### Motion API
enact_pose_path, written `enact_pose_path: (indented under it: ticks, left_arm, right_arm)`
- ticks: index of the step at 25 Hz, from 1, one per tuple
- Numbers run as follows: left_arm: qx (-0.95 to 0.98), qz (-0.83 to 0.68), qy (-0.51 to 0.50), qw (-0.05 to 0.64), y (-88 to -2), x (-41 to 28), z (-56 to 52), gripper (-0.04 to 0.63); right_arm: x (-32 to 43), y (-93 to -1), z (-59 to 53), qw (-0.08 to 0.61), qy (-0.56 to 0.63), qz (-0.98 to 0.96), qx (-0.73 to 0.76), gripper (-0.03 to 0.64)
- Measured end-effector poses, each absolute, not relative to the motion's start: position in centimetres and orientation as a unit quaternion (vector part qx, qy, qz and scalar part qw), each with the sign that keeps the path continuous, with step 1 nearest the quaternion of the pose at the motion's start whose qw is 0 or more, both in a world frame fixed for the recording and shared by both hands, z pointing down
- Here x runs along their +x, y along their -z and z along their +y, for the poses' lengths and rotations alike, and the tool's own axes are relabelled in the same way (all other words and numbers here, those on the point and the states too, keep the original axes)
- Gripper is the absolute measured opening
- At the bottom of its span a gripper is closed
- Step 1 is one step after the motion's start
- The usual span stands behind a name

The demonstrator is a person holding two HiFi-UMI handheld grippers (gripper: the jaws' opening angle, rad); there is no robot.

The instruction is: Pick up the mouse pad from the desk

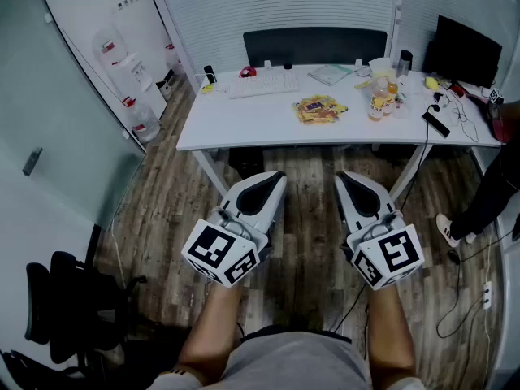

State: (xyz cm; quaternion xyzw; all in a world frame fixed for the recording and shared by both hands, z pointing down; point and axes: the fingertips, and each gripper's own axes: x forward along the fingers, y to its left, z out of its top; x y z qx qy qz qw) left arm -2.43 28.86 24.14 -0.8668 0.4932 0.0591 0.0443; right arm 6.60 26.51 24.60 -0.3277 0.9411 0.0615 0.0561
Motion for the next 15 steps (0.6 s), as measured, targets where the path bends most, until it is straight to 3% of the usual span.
enact_pose_path:
  ticks: [15]
  left_arm:
    - [-0.865, 0.497, -0.049, 0.038, -25.3, -1.4, 27.6, 0.015]
  right_arm:
    - [8.2, -24.6, 25.6, 0.061, -0.05, 0.941, -0.328, 0.012]
